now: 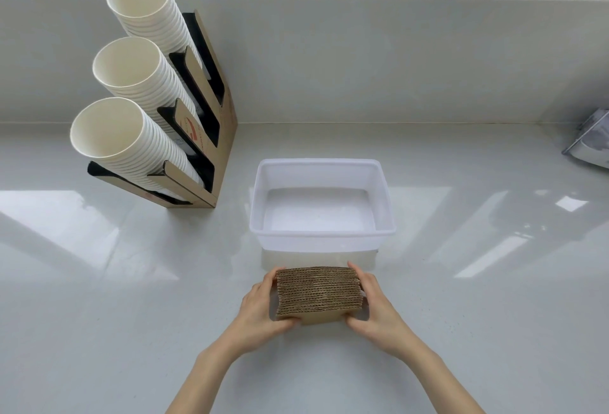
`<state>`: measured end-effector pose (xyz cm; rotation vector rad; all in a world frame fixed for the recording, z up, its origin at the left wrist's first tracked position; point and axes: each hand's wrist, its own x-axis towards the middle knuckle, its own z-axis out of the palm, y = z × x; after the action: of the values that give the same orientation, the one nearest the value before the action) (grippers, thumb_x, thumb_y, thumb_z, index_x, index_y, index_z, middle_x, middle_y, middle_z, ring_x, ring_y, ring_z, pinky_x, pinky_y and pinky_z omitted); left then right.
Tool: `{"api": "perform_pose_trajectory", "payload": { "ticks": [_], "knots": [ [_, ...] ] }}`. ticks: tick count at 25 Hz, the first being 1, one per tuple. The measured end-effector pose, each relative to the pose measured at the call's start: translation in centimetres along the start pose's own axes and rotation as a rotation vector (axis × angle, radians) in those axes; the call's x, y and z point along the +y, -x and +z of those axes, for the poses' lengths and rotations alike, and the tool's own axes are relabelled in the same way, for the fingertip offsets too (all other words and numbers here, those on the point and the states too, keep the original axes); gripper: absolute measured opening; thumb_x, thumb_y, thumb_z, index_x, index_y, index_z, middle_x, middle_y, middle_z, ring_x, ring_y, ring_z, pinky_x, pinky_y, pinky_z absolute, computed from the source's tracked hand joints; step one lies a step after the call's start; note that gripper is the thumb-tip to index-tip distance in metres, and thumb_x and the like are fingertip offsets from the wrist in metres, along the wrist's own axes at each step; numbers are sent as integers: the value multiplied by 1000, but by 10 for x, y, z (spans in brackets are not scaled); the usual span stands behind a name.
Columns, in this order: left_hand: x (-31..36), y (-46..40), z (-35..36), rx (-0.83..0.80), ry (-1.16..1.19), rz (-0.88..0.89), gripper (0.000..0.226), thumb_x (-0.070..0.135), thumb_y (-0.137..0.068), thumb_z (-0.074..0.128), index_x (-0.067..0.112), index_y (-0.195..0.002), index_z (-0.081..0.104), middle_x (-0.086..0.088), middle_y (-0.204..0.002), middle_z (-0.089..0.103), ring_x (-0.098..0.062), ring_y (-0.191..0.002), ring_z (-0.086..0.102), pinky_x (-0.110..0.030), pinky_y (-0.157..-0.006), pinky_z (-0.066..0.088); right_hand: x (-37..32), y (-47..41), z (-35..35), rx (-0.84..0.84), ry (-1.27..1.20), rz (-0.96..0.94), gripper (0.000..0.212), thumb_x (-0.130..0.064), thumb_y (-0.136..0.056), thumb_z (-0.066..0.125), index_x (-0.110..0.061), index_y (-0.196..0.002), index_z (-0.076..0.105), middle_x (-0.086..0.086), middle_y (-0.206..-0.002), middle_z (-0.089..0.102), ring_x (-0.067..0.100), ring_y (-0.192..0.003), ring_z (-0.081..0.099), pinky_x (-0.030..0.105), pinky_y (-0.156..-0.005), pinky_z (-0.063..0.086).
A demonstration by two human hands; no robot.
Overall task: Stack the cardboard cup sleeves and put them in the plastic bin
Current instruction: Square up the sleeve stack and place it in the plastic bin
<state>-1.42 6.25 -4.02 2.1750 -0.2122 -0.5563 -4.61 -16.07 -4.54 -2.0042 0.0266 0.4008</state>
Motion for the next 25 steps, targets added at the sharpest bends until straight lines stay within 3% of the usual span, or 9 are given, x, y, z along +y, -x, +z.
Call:
{"api": "perform_pose_trajectory", "payload": {
  "ticks": [3, 7, 9, 12, 15, 18, 22, 25],
  "knots": [
    [-3, 0, 1, 8, 79, -5, 77, 46, -52, 69, 38, -121, 35, 12, -123, 54, -7, -119, 46, -34, -104, 36, -2, 1, 0, 12, -6, -18, 76, -5, -77, 63, -29, -137, 23, -1, -130, 37, -1, -120, 42, -4, -93, 30],
    [-1, 1, -2, -10, 160, -8, 69, 39, -53, 72, 50, -110, 35, 9, -122, 56, 2, -112, 50, -13, -89, 39, -7, 4, -3, 2, -57, -30, 70, -16, -71, 63, -41, -127, 28, -4, -129, 40, 4, -123, 43, 15, -105, 35],
    [3, 3, -6, -38, 226, -11, 67, 32, -57, 74, 52, -107, 35, 9, -117, 56, 8, -105, 53, -8, -85, 41, -14, 7, -8, -26, -119, -11, 64, -18, -71, 62, -49, -119, 32, -6, -129, 43, 2, -121, 45, 8, -99, 38],
    [16, 7, -14, -52, 332, -2, 63, 38, -55, 73, 50, -106, 38, 10, -115, 56, 0, -108, 55, -17, -94, 43, -26, 8, -17, -48, -214, 26, 65, -22, -69, 60, -39, -127, 35, -6, -127, 50, 2, -116, 50, 4, -84, 44],
    [33, 10, -25, -64, 401, 15, 68, 54, -48, 71, 48, -108, 39, 5, -118, 56, -7, -104, 59, -15, -78, 50, -42, 9, -28, -48, -289, 51, 81, -37, -57, 62, -32, -131, 30, -7, -123, 51, 1, -110, 53, 11, -77, 49],
    [50, 7, -38, -65, 396, 49, 81, 75, -36, 67, 48, -107, 40, 9, -116, 57, -8, -104, 60, -16, -77, 50, -61, 7, -39, -38, -342, 50, 91, -45, -51, 61, -36, -133, 23, -3, -122, 51, 6, -110, 53, 15, -77, 49],
    [69, -2, -50, -25, 378, 69, 62, 70, -45, 61, 46, -99, 42, 12, -111, 57, 5, -88, 62, -7, -69, 49, -83, -1, -52, -3, -354, 63, 77, -34, -66, 56, -35, -135, 23, 3, -114, 53, 9, -101, 56, 19, -78, 43],
    [81, -13, -59, 2, 372, 70, 48, 65, -51, 52, 45, -95, 46, 11, -106, 59, 11, -74, 63, -12, -70, 49, -96, -10, -61, 19, -333, 60, 63, -35, -68, 52, -35, -128, 33, 4, -116, 54, 10, -102, 56, 23, -86, 42]
  ]
}}
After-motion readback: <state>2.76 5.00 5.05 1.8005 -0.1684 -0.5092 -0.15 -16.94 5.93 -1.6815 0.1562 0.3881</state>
